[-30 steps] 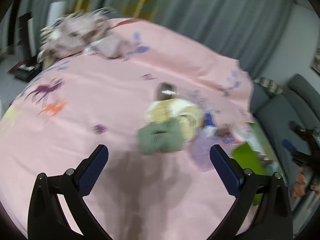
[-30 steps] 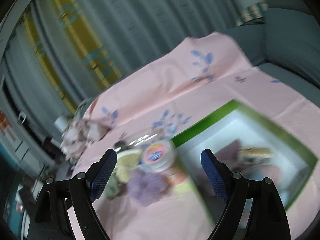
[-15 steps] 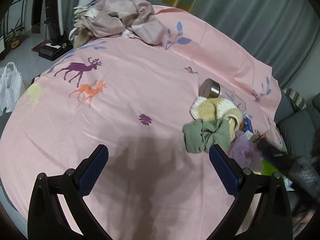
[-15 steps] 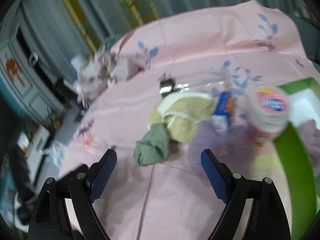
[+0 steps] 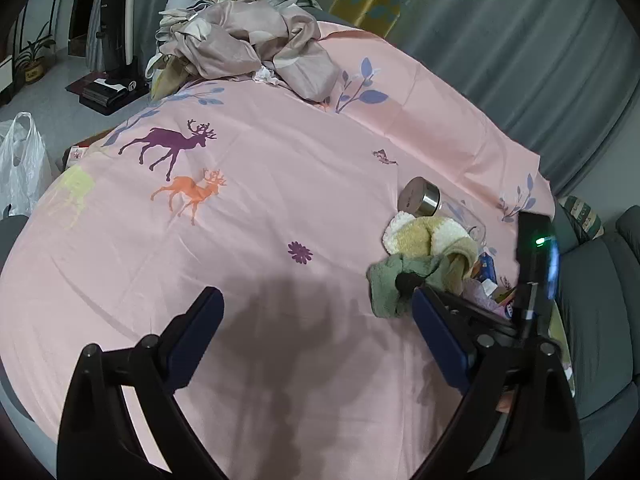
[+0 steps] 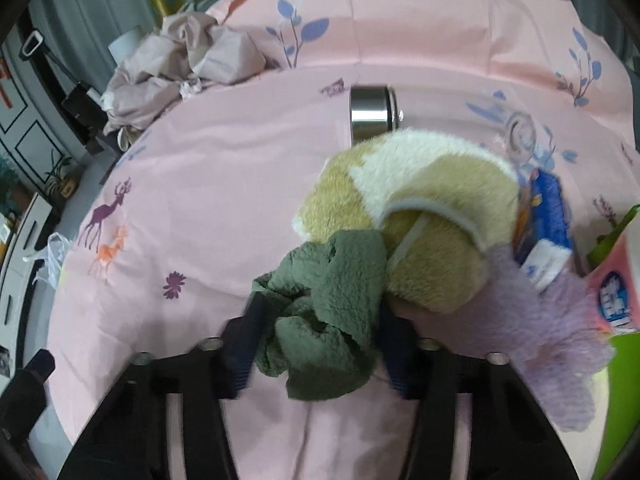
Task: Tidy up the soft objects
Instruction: 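Grasp the sage-green cloth with the right gripper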
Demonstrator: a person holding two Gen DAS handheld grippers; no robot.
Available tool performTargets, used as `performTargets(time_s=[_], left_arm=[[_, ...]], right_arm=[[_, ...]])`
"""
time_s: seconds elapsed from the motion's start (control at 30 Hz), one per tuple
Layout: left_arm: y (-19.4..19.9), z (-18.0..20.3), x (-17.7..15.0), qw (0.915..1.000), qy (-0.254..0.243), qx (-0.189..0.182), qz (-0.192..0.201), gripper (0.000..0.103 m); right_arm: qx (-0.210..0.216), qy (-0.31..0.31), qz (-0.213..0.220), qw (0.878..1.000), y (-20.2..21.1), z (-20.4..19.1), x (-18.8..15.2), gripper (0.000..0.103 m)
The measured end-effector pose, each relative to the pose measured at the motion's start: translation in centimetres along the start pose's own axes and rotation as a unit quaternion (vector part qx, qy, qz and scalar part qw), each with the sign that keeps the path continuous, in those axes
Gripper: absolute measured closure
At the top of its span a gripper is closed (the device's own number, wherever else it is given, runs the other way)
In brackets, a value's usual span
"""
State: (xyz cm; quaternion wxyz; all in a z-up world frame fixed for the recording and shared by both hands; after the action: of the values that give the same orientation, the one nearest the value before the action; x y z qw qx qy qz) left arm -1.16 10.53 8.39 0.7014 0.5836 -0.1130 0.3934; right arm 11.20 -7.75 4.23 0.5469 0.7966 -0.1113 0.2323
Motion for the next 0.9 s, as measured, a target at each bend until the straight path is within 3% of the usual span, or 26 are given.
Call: performTargets(time_s=[0.07,0.13,0.37,0.53,0.63,0.73,0.8,0.87,0.9], left_arm=[[0.0,0.0,0.0,1.0000,-0.001,0.002,0.001,0.009],[0.1,0.1,0.0,1.0000,-0.003,-0.001,0.000,0.010],[0.3,0.6,-0.2,0.9996,-0.006,-0.027,-0.004,0.013],[0.0,0.8,-0.4,0.9995,-0.011,-0.027,-0.009,0.023],[-0.6,1.0,-0.9,0.9991,-0.012,-0.031,-0.026,0.025],[-1.0,1.5,-1.6,0.9976,-0.024,-0.045,-0.047,0.028],[-1.2,1.9,-2.1,0.9967,-0.033,-0.050,-0.055,0.033],[-1.6,2.5,-2.6,0.9953,-0.041,-0.057,-0.066,0.036],[-1.8,2.8,-2.9,0.9945,-0.045,-0.061,-0.073,0.037]], right_arm=[[0.014,-0.022,0.000,1.000,-0.1,0.5,-0.3,0.080],[0.031,-0.027,0.004,0.999,0.5,0.8,-0.7,0.085],[0.128,-0.027,0.002,0.991,5.1,-0.9,-3.6,0.086],[0.143,-0.026,-0.009,0.989,6.4,-1.1,-6.2,0.086],[0.125,-0.031,-0.028,0.991,5.5,-0.2,-7.1,0.086],[0.109,-0.047,-0.034,0.992,5.6,1.0,-7.2,0.075],[0.110,-0.047,-0.020,0.993,6.5,1.6,-7.0,0.064],[0.105,-0.047,0.001,0.993,7.8,2.2,-6.9,0.044],[0.104,-0.049,0.012,0.993,8.3,2.4,-6.8,0.042]])
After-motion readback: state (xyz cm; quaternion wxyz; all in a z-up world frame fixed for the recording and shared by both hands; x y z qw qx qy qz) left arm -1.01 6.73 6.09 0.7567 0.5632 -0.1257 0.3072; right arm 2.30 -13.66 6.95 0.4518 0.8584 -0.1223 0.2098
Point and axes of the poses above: each gripper's, at about its wrist camera, not at the fingertips, and y roughly against the way its jaws point, z to its right, x to its top, the point moved 1 cm from there along -y, roughly the way its jaws point, and after that the axes turned 8 degrees about x, right-handed, at the moved point
